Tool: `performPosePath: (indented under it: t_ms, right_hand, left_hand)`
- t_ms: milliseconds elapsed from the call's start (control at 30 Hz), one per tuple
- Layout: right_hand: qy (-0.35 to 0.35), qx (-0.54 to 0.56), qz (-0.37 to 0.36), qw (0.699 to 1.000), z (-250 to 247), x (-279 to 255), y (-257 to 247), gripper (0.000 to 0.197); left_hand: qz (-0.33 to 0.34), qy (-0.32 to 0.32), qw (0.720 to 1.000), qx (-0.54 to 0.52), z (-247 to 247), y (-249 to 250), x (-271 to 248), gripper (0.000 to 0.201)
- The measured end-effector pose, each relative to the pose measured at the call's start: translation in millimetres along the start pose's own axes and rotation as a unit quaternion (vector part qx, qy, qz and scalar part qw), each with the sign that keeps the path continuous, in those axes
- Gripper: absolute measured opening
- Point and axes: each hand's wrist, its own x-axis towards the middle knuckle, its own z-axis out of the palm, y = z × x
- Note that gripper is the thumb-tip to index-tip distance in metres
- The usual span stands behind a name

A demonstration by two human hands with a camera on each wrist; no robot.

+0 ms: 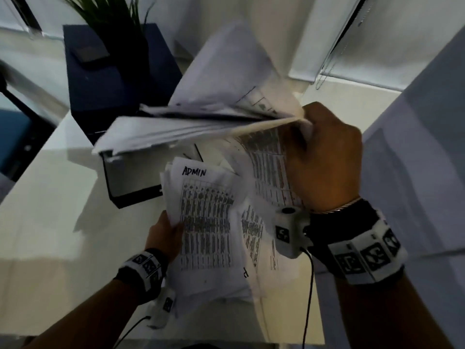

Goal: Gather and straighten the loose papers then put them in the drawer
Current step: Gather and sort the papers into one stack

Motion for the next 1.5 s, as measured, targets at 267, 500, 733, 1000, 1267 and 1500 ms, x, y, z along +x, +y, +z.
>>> performPosePath:
  t_ms: [267, 500, 733, 1000, 1267, 1500]
  right_hand:
    - [0.058, -0.011, 0.015, 0.998, -16, 8, -13, 0.012]
    - [-0.022, 0.096, 0.026, 0.995, 0, 3, -32, 0.006]
    - [-0.164, 0.225, 0.326, 0.903, 70, -61, 85, 0.013]
    - [-0.340, 0.113, 0.489, 0.795, 192, -166, 163, 0.072]
    - [-0.208, 0.254, 0.616, 0.716, 184, -191, 155, 0.061]
    - [-0.168, 0.252, 0.644, 0.702, 192, -209, 157, 0.050]
  left_hand:
    - [-0.006, -0.034, 0.999, -0.014, 3, -2, 10, 0.045]
    - [-0.111, -0.101, 0.988, -0.027, 2, 2, 11, 0.040]
    - [-0.117, -0.145, 0.926, -0.327, -12, -10, 11, 0.040]
    - [-0.185, -0.210, 0.902, -0.329, -14, -9, 21, 0.049]
    - [-0.017, -0.131, 0.991, -0.009, 12, -8, 30, 0.037]
    - [0.013, -0.263, 0.964, -0.041, 25, -27, 19, 0.089]
